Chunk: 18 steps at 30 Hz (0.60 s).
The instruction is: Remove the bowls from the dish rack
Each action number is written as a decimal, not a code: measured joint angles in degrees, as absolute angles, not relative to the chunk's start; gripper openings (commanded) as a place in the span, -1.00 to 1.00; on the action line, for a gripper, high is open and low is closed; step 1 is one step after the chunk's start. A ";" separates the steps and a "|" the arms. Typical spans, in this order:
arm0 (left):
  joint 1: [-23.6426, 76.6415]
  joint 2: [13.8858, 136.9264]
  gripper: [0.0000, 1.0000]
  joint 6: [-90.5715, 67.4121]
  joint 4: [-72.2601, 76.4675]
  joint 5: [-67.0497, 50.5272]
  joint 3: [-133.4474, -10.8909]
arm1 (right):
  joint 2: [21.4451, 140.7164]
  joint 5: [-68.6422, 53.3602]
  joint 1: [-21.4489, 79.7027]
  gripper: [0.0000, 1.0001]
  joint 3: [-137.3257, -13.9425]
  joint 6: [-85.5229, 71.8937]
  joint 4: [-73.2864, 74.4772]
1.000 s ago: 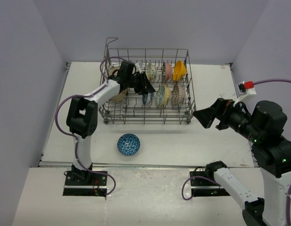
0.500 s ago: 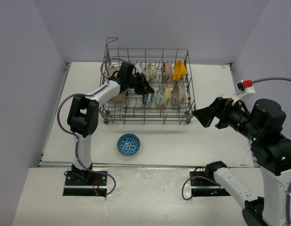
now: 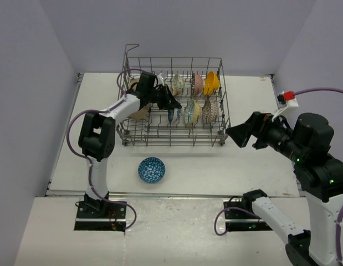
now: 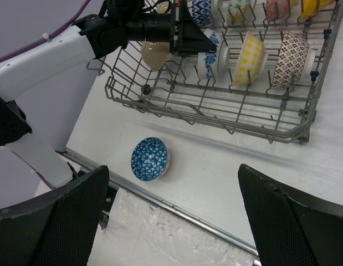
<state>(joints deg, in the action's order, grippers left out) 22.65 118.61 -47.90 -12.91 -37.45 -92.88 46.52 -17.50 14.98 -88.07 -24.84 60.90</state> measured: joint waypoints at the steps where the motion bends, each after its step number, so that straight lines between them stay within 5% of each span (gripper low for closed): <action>1: 22.57 118.56 -1.00 -48.05 -12.84 -37.58 -92.88 | 46.52 -17.50 14.98 0.97 -88.09 -24.82 60.80; 18: 21.04 115.24 -1.00 -51.70 -10.55 -38.26 -90.13 | 46.54 -17.50 14.98 0.98 -88.90 -24.86 60.42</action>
